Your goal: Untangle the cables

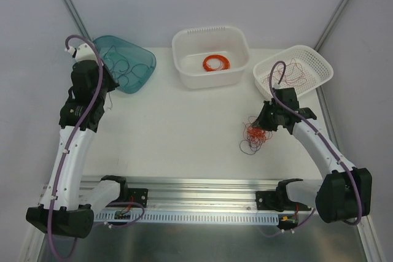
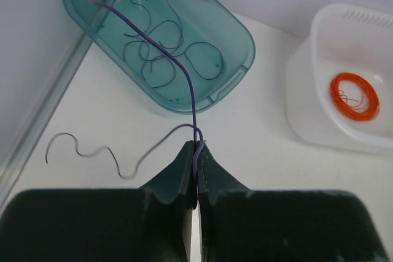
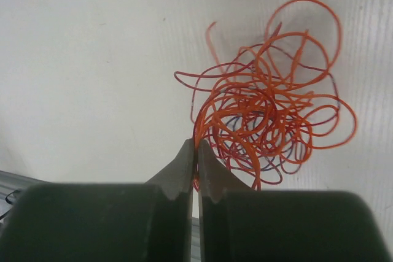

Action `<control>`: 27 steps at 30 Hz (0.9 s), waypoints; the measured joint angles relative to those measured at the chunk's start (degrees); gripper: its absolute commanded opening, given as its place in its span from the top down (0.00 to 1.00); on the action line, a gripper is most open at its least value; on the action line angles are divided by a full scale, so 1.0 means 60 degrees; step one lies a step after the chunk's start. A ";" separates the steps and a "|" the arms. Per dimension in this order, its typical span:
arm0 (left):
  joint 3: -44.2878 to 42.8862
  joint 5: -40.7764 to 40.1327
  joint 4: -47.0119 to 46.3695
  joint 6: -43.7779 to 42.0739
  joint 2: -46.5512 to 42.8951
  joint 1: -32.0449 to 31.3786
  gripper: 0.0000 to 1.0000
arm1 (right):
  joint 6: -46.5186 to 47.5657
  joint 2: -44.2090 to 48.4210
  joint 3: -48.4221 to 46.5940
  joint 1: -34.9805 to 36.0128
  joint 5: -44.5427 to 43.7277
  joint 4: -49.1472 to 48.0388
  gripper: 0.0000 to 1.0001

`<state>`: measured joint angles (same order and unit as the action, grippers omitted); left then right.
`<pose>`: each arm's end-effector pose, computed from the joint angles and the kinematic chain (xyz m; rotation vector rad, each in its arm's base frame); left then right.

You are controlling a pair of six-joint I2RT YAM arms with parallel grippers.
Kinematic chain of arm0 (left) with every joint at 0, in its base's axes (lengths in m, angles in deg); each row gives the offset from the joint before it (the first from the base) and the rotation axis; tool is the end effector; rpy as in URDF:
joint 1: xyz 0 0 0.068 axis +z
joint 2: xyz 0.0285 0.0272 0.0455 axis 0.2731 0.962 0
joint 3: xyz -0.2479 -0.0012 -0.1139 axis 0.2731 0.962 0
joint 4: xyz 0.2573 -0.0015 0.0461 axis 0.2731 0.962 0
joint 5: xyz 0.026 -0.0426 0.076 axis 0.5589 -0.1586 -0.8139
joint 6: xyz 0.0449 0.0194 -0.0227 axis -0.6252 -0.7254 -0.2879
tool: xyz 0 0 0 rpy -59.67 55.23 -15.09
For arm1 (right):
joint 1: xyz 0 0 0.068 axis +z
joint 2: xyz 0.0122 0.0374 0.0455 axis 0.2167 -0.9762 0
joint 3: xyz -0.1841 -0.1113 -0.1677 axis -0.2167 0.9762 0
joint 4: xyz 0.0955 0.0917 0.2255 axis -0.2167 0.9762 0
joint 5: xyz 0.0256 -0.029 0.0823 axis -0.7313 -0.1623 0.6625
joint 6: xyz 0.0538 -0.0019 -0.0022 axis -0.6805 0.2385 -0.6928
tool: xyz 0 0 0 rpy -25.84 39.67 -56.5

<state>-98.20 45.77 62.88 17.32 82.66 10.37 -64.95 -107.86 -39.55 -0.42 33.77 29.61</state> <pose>0.2092 -0.0111 0.4238 -0.3498 1.7358 -0.0519 0.2382 0.0583 0.2545 -0.0510 2.4599 0.4444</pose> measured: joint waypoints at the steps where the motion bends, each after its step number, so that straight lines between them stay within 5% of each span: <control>1: -0.0273 -0.0146 0.0138 -0.0157 0.0138 0.0091 1.00 | 0.0025 0.0007 0.0051 -0.0084 -0.0040 0.0015 0.99; 13: -0.3898 0.0896 0.1541 -0.0856 0.2120 0.0302 1.00 | 0.0623 0.0036 0.0310 -0.0284 0.0652 0.0109 0.99; 27: -0.8597 0.1464 0.1599 -0.1122 0.6400 0.1071 1.00 | 0.1111 0.0036 -0.0106 0.1399 0.1406 0.0073 0.99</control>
<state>-149.79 54.55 72.48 10.58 121.06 16.80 -58.29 -107.64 -40.18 7.98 42.21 30.04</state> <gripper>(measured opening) 0.008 0.027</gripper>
